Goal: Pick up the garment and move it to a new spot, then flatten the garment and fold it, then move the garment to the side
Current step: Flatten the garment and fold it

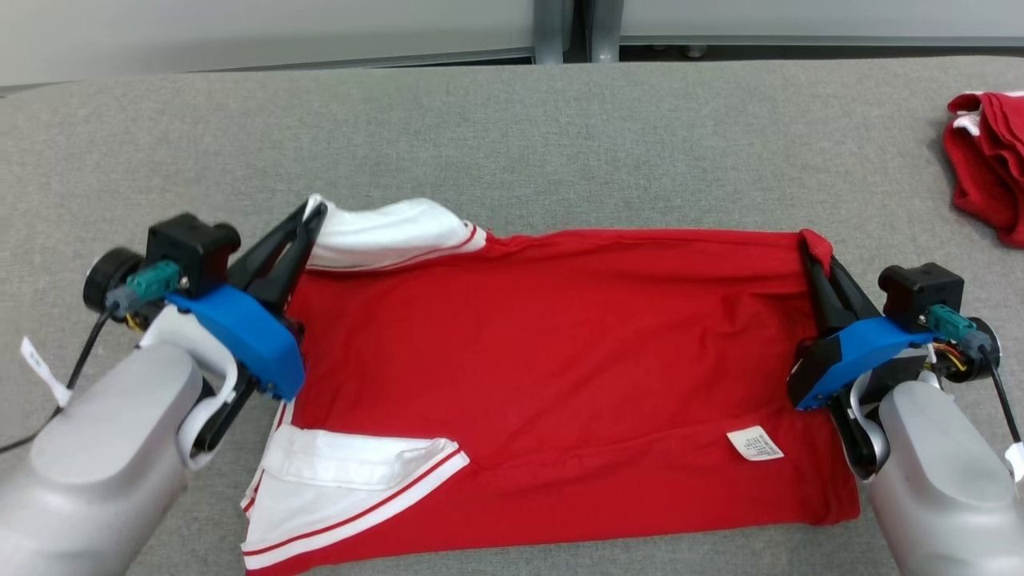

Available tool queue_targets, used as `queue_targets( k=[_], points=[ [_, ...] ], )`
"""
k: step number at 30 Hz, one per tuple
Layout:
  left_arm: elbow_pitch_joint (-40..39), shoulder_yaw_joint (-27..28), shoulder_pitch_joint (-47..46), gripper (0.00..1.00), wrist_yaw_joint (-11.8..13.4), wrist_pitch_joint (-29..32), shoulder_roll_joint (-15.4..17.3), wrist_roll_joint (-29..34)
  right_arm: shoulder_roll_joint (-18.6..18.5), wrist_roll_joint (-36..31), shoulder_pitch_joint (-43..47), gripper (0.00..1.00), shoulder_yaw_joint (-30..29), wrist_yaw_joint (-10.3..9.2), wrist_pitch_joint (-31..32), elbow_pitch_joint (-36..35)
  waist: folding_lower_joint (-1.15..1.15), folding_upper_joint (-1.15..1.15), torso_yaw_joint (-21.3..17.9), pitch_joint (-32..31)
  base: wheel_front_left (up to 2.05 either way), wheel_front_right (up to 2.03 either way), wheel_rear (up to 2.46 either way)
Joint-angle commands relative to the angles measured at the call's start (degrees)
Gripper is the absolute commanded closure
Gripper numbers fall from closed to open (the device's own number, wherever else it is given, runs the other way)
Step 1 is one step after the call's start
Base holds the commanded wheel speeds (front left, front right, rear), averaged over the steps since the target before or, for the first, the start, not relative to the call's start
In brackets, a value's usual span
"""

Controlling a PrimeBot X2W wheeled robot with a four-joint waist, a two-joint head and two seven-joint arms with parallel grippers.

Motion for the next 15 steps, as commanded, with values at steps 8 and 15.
queue_targets(
  k=[8,15],
  points=[
    [-8.8,0.6,8.5,1.00,4.9,0.3,4.1,-2.6,0.4,-1.5,3.8,1.00,-2.8,-0.03,-0.4,-1.9,0.01,0.00,1.4,-2.2,0.00,0.00,0.00],
    [-13.0,0.8,14.1,1.00,7.6,0.1,5.6,-4.2,0.9,-2.4,8.0,1.00,-5.0,-0.04,-0.4,-5.0,0.01,0.00,1.8,-3.7,0.00,0.00,0.00]
  ],
)
